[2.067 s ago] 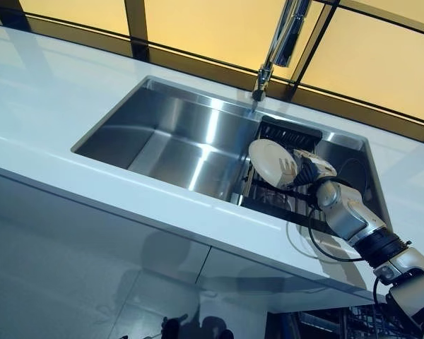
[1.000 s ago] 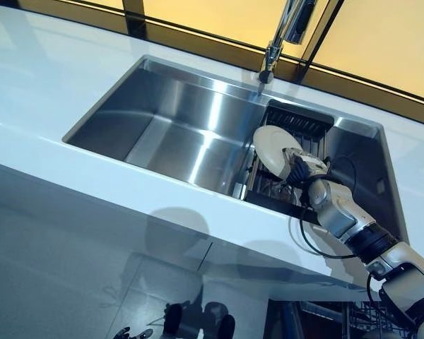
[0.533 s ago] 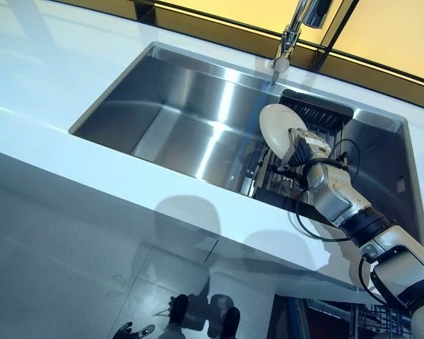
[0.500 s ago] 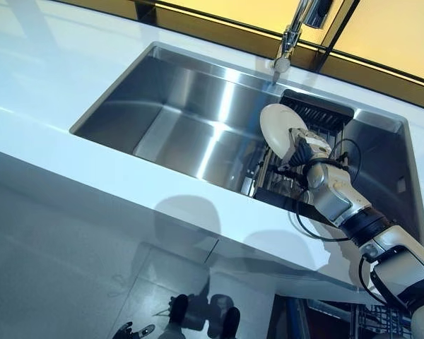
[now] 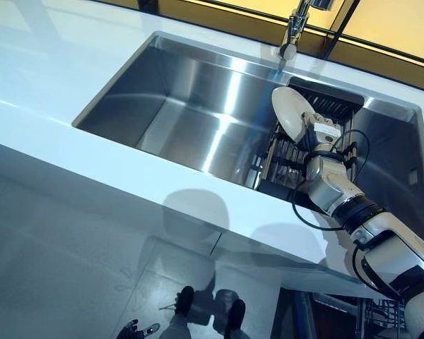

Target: Take plates into dishwasher

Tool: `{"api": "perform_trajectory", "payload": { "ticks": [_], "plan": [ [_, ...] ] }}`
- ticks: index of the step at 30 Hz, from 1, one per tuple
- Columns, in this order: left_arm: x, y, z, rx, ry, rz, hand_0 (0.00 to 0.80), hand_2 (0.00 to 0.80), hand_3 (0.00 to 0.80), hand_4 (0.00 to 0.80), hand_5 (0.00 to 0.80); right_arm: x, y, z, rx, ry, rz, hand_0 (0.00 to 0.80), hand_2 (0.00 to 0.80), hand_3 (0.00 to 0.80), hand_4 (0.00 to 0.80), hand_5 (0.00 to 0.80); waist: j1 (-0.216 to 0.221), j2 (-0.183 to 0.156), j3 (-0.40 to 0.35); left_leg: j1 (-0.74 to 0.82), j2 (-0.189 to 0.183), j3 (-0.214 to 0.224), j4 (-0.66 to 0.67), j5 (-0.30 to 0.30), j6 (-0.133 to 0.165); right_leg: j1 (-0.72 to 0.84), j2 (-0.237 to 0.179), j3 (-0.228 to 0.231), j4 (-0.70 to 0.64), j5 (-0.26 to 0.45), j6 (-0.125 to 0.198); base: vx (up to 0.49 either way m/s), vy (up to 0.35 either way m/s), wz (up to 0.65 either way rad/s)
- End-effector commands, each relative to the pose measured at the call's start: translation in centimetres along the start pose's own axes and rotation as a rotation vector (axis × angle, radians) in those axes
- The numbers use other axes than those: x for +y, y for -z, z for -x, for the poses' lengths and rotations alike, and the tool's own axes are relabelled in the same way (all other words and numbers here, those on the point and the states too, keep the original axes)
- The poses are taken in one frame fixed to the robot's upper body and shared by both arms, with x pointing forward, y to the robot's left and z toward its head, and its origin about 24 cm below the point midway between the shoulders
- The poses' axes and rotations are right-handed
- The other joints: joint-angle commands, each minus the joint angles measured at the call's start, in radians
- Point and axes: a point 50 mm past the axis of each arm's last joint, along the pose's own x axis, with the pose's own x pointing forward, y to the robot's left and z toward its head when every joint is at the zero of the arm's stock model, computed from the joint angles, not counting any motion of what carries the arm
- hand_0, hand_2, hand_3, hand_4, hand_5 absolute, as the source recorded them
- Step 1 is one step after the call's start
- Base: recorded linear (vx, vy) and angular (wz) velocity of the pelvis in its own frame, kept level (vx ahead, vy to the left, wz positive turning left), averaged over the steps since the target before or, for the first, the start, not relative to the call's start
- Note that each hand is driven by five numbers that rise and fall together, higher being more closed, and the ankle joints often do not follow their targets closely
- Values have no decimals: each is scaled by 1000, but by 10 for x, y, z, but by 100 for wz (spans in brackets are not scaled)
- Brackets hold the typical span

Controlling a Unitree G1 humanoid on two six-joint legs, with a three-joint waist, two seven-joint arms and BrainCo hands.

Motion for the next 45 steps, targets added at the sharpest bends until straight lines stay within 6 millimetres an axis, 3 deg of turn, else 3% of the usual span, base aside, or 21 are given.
{"api": "perform_trajectory", "payload": {
  "ticks": [1, 9, 18, 28, 34, 43, 44, 45],
  "plan": [
    [-8, -7, -2, -18, 19, -20, 0, 0, 0, 0, 0, -28, 4, -20, 70, 150, -30, 800, 800, 800, 800, 800, 54, 0, -9, -5, -32, 20, -33, -17, 31, 5, -55, 3, -2, 8, 85, -15, 23, 3],
    [-14, -6, -1, -19, 26, -19, 0, 0, 0, 0, 0, -32, 15, -23, 118, 229, -104, 800, 800, 800, 800, 800, 60, 25, -13, -8, -41, 10, -33, -13, 31, 2, -59, 1, -1, 7, 85, -8, 23, 3],
    [-13, -1, 1, -24, 11, -34, 0, 0, 0, 0, 0, -34, 31, -20, 169, 299, -238, 800, 800, 800, 800, 800, 51, 24, -30, 9, -41, 11, -33, -18, 31, 15, -59, 1, -2, 5, 86, 0, 0, 0],
    [-16, 4, 3, -24, -8, -28, 0, 0, 0, 0, 0, -56, 42, -19, 183, 497, -366, 800, 800, 800, 800, 800, 32, 33, -49, 26, -42, 14, -33, -20, 32, 26, -57, 12, -2, 4, 86, 0, 0, 0],
    [-18, 7, 4, -17, -2, -38, 0, 0, 0, 0, 0, -54, 52, -20, 180, 436, -382, 800, 800, 800, 800, 800, 26, 33, -65, 39, -44, 13, -33, -24, 31, 35, -59, 17, -2, 3, 88, 16, 1, 0],
    [-17, 7, 4, -11, 12, -29, 0, 0, 0, 0, 0, -49, 49, -22, 119, 315, -348, 800, 800, 800, 800, 800, 27, 37, -69, 40, -42, 10, -33, -22, 29, 37, -59, 18, -2, 2, 87, 7, 1, 0],
    [-18, 6, 3, -15, 13, -27, 0, 0, 0, 0, 0, -45, 46, -22, 115, 294, -344, 747, 747, 747, 747, 747, 28, 39, -66, 38, -42, 9, -33, -21, 28, 36, -59, 18, -2, 2, 86, 0, 0, 0],
    [-18, 5, 3, -17, 14, -25, 0, 0, 0, 0, 0, -44, 45, -22, 119, 283, -353, 307, 307, 307, 307, 307, 28, 39, -64, 37, -42, 9, -33, -20, 28, 36, -59, 17, -2, 2, 86, -38, 6, 0]
  ]
}}
